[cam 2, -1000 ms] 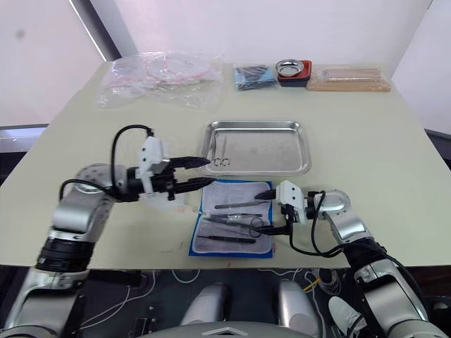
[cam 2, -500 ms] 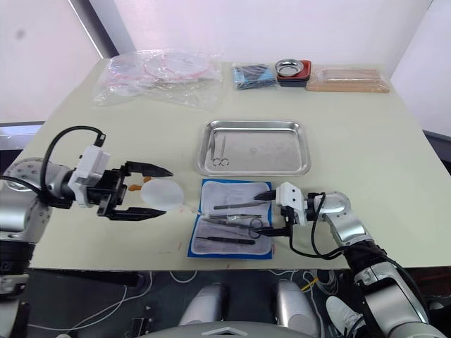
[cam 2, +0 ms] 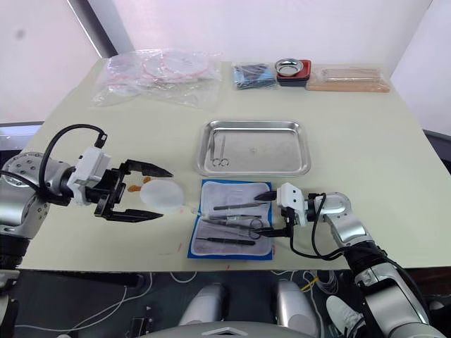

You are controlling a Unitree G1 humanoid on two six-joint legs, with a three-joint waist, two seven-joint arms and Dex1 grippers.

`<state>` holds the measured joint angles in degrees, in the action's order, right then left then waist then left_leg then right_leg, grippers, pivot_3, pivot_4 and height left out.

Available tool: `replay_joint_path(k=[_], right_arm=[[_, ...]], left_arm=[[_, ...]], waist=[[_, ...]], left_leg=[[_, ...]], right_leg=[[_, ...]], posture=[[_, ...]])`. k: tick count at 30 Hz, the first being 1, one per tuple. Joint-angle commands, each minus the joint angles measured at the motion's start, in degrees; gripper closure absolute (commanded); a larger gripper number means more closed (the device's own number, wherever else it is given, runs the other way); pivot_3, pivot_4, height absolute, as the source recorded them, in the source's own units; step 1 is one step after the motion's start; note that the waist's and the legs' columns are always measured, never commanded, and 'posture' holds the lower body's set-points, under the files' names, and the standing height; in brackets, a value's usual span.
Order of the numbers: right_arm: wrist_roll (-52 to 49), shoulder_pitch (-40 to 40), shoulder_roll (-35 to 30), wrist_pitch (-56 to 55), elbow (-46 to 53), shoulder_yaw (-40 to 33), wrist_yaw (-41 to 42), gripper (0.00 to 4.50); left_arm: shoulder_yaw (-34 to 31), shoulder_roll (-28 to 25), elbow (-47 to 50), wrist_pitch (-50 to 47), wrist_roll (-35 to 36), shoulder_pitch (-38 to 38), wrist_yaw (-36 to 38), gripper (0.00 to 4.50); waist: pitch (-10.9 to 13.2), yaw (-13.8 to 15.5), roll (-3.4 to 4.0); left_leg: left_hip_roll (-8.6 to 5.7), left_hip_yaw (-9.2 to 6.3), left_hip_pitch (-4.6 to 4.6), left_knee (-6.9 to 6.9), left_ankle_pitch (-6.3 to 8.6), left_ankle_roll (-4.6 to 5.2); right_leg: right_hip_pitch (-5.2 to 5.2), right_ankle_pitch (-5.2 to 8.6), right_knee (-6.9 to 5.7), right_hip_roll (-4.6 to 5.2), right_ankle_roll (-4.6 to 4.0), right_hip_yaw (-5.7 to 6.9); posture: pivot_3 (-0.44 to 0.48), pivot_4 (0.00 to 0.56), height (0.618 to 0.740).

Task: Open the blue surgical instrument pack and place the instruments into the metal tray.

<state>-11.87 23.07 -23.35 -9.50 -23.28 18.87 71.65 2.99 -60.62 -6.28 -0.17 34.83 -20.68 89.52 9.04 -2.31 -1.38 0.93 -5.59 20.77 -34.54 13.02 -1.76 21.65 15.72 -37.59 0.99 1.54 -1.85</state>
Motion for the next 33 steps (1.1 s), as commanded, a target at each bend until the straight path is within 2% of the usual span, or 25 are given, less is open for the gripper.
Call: replay_joint_path(k=[1,7,10,11,12,23,33], right_arm=[[6.6,-4.2,-2.2,2.4,-5.3,3.5,-1.1,0.0],[6.7,-4.1,-2.1,2.6,-5.4,3.7,-1.1,0.0],[6.8,-3.9,-1.8,2.8,-5.6,3.7,-1.3,0.0],[6.8,-3.8,-1.7,2.8,-5.5,3.8,-1.4,0.0],[6.8,-3.7,-1.6,2.9,-5.5,3.8,-1.4,0.0],[7.3,-3.4,-1.5,2.6,-6.0,4.0,-1.8,0.0],[7.6,-3.0,-1.6,2.5,-6.1,4.4,-1.6,0.0]], left_arm=[[1.8,2.5,-1.9,3.3,-5.4,-2.5,2.1,0.03],[4.3,9.6,-4.9,3.5,-12.2,-6.2,-2.6,0.03],[5.4,13.1,-6.2,3.5,-14.7,-7.4,-4.1,0.88],[5.8,14.2,-6.6,4.2,-15.9,-7.7,-4.7,1.24],[6.2,15.1,-7.0,4.7,-17.0,-7.9,-5.2,1.79],[11.1,24.9,-14.8,8.7,-25.7,-10.0,-9.8,1.79],[11.4,26.4,-21.0,12.5,-28.7,-10.7,-9.8,1.79]], waist=[[0.0,0.0,-0.03],[0.0,0.0,-0.08],[-0.1,0.0,-0.13],[-0.1,0.0,-0.17],[-0.1,-0.1,-0.2],[-0.2,-0.2,-0.31],[-0.2,-0.1,-0.3]], left_leg=[[0.0,0.03,0.0,0.01,0.0,0.0],[-0.29,0.07,0.0,0.01,0.0,0.01],[-0.3,0.09,0.0,0.0,-0.01,0.01],[-0.3,0.09,0.0,0.0,-0.01,0.01],[-0.31,0.1,-0.01,0.0,-0.01,0.01],[-0.32,0.14,-0.07,-0.04,-0.01,0.02],[-0.32,0.14,-0.08,-0.04,-0.01,0.02]], right_leg=[[0.0,0.0,0.0,-0.01,0.0,-0.03],[0.0,-0.01,-0.01,-0.04,0.01,-0.09],[0.0,-0.01,-0.02,-0.04,0.02,-0.13],[0.0,-0.02,-0.03,-0.04,0.02,-0.13],[-0.01,-0.02,-0.04,-0.04,0.03,-0.14],[-0.03,-0.13,-0.13,-0.09,0.21,-0.21],[-0.03,-0.14,-0.14,-0.08,0.23,-0.21]], posture=[[0.0,0.15,0.74],[0.0,0.15,0.74],[0.0,0.15,0.74],[0.0,0.15,0.74],[0.0,0.15,0.74],[0.0,0.15,0.74],[0.0,0.15,0.74]])
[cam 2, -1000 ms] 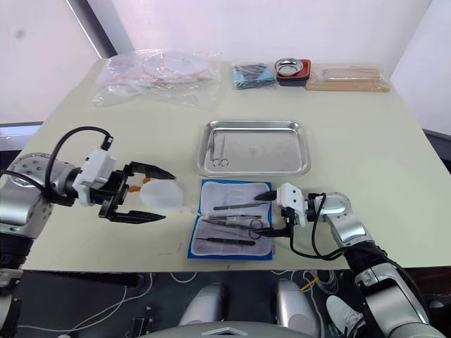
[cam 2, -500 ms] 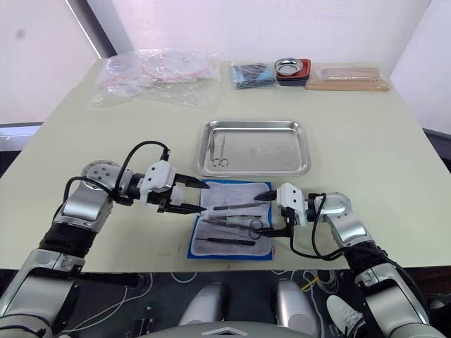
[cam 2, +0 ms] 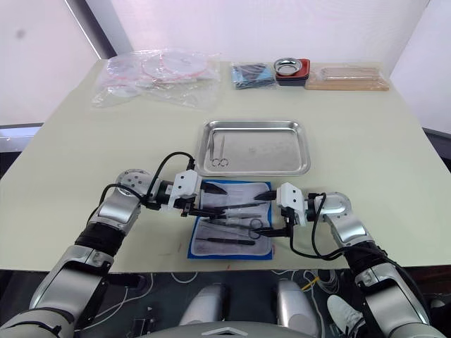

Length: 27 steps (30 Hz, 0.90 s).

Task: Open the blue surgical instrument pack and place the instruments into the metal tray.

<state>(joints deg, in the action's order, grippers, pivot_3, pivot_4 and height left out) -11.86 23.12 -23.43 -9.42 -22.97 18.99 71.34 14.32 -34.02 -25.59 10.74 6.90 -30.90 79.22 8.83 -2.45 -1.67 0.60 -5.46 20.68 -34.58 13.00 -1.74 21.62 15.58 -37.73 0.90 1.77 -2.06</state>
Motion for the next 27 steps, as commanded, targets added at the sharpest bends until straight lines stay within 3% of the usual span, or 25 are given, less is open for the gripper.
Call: replay_joint_path(k=[1,6,11,13,15,27], right_arm=[[7.5,-3.2,-1.5,2.5,-6.2,4.3,-1.3,0.0],[7.5,-3.6,-1.4,2.6,-5.8,4.6,-1.4,0.0],[7.4,-3.9,-1.3,2.8,-5.5,4.6,-1.7,0.0],[7.5,-3.9,-1.3,2.6,-5.6,4.7,-1.7,0.0],[7.6,-3.9,-1.3,2.6,-5.7,4.8,-1.8,0.0],[7.6,-3.4,-1.2,3.4,-5.8,5.0,-1.4,0.0]], left_arm=[[0.2,-0.4,-2.0,1.3,-0.8,-0.3,1.0,1.79],[0.5,-0.6,-3.0,0.5,-0.5,0.3,3.0,1.79],[0.3,-0.6,-2.8,-0.2,-0.6,0.5,3.0,3.02],[0.3,-0.6,-2.7,-1.5,-0.4,0.5,3.4,3.92],[0.0,-0.6,-2.4,-2.7,-0.1,0.4,3.2,4.46],[-1.1,-3.2,3.2,-8.1,0.4,0.3,3.2,4.46]], waist=[[0.0,0.0,0.0],[0.0,0.0,0.05],[0.0,0.0,0.05],[0.0,0.0,0.05],[-0.1,0.0,0.06],[-0.1,-0.1,0.09]], left_leg=[[0.0,0.0,0.0,0.0,0.0,0.0],[0.01,0.0,-0.03,0.0,0.0,0.0],[0.01,-0.01,-0.03,0.0,0.0,0.0],[0.01,-0.01,-0.05,0.0,0.0,0.0],[0.01,0.0,-0.07,0.0,0.0,0.0],[0.03,-0.02,-0.08,0.0,0.0,0.0]], right_leg=[[0.0,0.0,-0.01,0.0,0.0,0.0],[-0.01,0.0,-0.03,-0.01,0.0,0.0],[-0.01,0.0,-0.03,-0.01,0.0,0.01],[-0.02,0.0,-0.06,-0.01,0.0,0.0],[-0.03,0.0,-0.07,-0.02,0.0,0.0],[-0.02,0.0,-0.1,-0.05,0.0,0.01]], posture=[[0.0,0.15,0.74],[0.0,0.15,0.74],[0.0,0.15,0.74],[0.0,0.15,0.74],[0.0,0.15,0.74],[0.0,0.15,0.74]])
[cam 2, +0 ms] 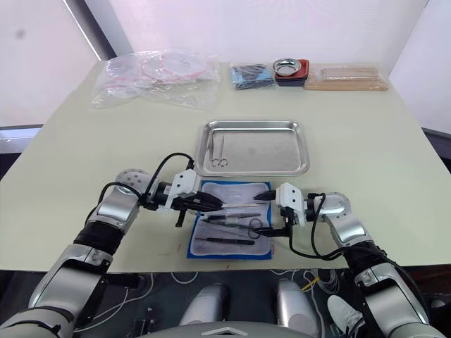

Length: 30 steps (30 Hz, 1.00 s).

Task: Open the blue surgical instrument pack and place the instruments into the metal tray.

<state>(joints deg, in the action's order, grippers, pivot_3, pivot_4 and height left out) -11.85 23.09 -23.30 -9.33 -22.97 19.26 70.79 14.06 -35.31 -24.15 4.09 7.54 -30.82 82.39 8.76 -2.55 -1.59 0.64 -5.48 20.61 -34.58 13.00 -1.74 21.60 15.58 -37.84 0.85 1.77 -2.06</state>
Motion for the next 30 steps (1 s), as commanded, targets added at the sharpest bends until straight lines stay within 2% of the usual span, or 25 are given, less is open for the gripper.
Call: replay_joint_path(k=[1,30], right_arm=[[7.6,-3.3,-1.4,3.4,-5.8,4.8,-0.8,0.0],[8.1,-2.6,-0.1,3.6,-7.7,5.2,-1.4,0.0]], left_arm=[[-1.0,-2.3,2.2,-2.0,-0.1,0.1,0.1,4.46],[-0.6,-14.8,17.2,-17.3,-0.7,-2.9,5.9,4.46]], waist=[[0.0,0.0,0.0],[0.1,-0.1,0.02]], left_leg=[[0.0,0.0,0.0,0.0,0.0,0.0],[0.43,0.02,0.0,0.01,0.0,0.0]], right_leg=[[0.0,0.0,0.0,0.0,0.0,0.0],[0.07,0.11,-0.02,-0.4,-0.19,-0.04]], posture=[[0.0,0.15,0.74],[0.0,0.15,0.74]])
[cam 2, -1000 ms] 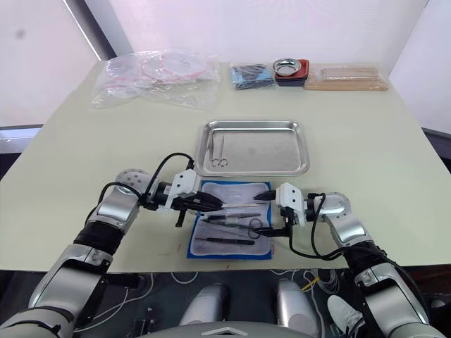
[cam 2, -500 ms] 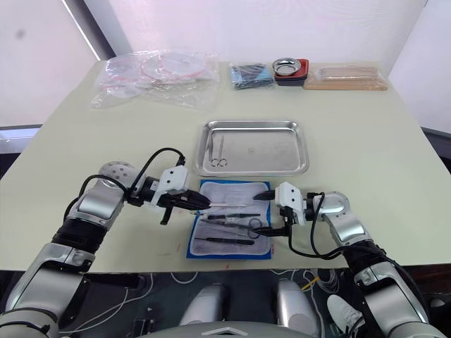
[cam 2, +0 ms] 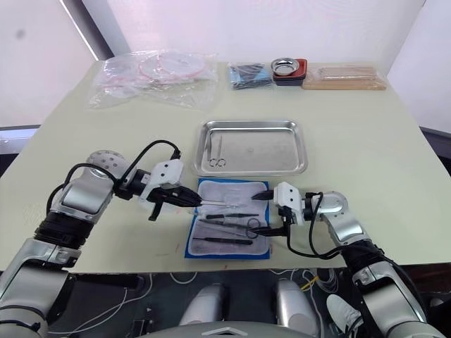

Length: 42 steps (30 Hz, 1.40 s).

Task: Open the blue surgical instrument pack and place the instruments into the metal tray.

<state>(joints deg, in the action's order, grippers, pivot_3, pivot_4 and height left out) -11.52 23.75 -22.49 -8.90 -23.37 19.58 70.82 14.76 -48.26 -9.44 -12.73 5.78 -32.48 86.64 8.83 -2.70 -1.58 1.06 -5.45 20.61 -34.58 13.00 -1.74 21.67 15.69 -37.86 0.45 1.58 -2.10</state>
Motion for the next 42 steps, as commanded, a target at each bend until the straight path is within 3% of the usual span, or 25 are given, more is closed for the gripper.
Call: replay_joint_path(k=[1,15,21,26,32,42], right_arm=[[7.8,-3.3,-0.8,3.1,-7.4,4.9,-1.4,0.0],[8.0,-2.5,-0.2,2.6,-8.4,4.8,-1.3,0.0],[8.0,-2.1,0.2,2.1,-9.2,5.0,-1.1,0.0],[8.1,-1.7,0.2,1.8,-9.7,5.1,-0.7,0.0],[8.2,-1.5,-0.1,1.6,-10.0,5.1,-0.3,0.0],[8.3,-1.8,-0.6,1.6,-9.5,5.2,-0.2,0.0]], left_arm=[[-1.5,-2.5,2.7,-0.7,1.2,-1.2,2.0,4.46],[-5.0,-10.9,5.1,-1.3,4.8,0.6,4.8,4.46],[-7.6,-10.9,6.1,-6.6,8.0,0.7,1.6,4.46],[-10.4,-5.0,8.5,-16.4,10.7,-0.8,-8.3,4.46],[-14.0,6.5,11.8,-29.3,10.8,-2.5,-28.6,4.46],[-14.3,24.6,11.1,-34.8,5.3,-5.5,-56.0,4.46]], waist=[[0.0,0.0,0.01],[0.1,0.1,0.09],[0.1,0.0,0.07],[0.1,0.0,0.03],[0.0,0.0,-0.17],[0.0,0.0,-0.19]], left_leg=[[0.01,0.0,-0.01,0.0,0.0,0.0],[0.24,0.08,-0.01,0.0,0.0,0.0],[0.27,0.11,-0.05,0.0,0.0,0.0],[0.28,0.11,-0.08,-0.03,0.0,0.0],[0.28,0.09,-0.05,-0.1,0.0,0.0],[0.24,0.1,-0.08,-0.16,0.0,-0.02]], right_leg=[[0.0,0.0,0.0,-0.01,0.0,0.0],[0.06,0.02,0.0,-0.3,-0.03,-0.21],[0.06,0.01,-0.04,-0.34,-0.03,-0.25],[0.05,0.01,-0.08,-0.38,-0.03,-0.26],[0.03,-0.09,-0.1,-0.42,0.15,-0.27],[-0.04,-0.18,-0.1,-0.4,0.29,-0.3]], posture=[[0.0,0.15,0.74],[0.0,0.15,0.74],[0.0,0.15,0.74],[0.0,0.15,0.74],[0.0,0.15,0.74],[0.0,0.15,0.74]])
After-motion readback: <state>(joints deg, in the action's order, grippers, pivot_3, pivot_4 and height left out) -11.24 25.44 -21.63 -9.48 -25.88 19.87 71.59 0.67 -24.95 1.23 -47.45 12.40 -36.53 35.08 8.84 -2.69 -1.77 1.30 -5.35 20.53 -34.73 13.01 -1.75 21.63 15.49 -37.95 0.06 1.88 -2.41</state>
